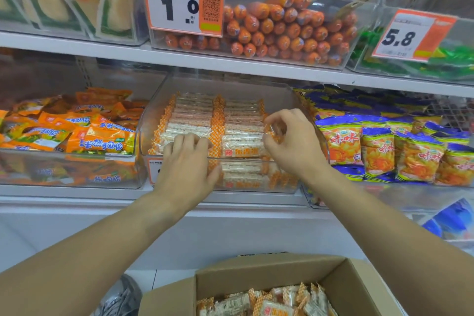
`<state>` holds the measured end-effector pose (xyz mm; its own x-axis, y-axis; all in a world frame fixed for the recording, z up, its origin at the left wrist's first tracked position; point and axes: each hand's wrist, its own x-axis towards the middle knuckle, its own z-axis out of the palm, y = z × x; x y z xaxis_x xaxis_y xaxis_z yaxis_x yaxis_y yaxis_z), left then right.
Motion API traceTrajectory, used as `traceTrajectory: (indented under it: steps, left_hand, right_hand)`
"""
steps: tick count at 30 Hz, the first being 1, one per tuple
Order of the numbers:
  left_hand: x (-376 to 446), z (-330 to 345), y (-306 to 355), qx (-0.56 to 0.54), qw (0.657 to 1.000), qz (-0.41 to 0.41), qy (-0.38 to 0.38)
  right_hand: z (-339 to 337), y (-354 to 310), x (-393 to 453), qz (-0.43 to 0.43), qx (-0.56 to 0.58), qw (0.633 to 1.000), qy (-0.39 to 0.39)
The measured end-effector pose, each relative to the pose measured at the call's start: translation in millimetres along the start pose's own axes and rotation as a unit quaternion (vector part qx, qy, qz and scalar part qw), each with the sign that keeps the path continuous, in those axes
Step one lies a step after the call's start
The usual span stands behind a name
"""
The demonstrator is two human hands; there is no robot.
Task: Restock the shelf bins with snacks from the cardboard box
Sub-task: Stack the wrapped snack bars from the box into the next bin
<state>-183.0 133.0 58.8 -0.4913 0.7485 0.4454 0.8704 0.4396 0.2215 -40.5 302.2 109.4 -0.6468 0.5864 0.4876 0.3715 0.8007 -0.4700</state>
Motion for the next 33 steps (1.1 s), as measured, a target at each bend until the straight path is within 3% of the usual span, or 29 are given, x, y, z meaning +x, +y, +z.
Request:
traceTrajectory:
  steps: [3,5,8,11,14,18,25,29,33]
  left_hand:
    - [5,-11,8,-0.067,0.991,0.073,0.095]
    - [5,-16,25,-0.149,0.975,0.135,0.092]
    - [-13,-3,61,-0.200,0.963,0.169,-0.068]
    - [-45,35,86,-0.143,0.928,0.185,-0.289]
    - [-86,84,92,-0.119,0.905,0.117,-0.390]
    - [-152,150,83,-0.170,0.883,-0.056,-0.434]
    - [-252,226,81,-0.112,0.860,-0.140,-0.477]
    - [-261,243,86,-0.118,0.859,-0.145,-0.476]
    - [-247,254,87,-0.176,0.858,-0.213,-0.433]
  right_hand:
    - [-18,-8,-37,-0.113,0.069,0.986,0.100]
    - [-20,-2,-73,-0.136,0.103,0.980,0.102]
    - [-1,33,-127,-0.089,0.112,0.989,0.031]
    - [32,80,-177,0.061,0.104,0.982,-0.146]
    - [59,125,-228,0.160,0.069,0.936,-0.305]
    - [73,163,-285,0.264,0.019,0.866,-0.424]
    - [99,194,-335,0.339,0.002,0.833,-0.438]
    - [118,190,-340,0.344,-0.014,0.824,-0.450]
    - [136,180,-337,0.385,0.014,0.791,-0.475]
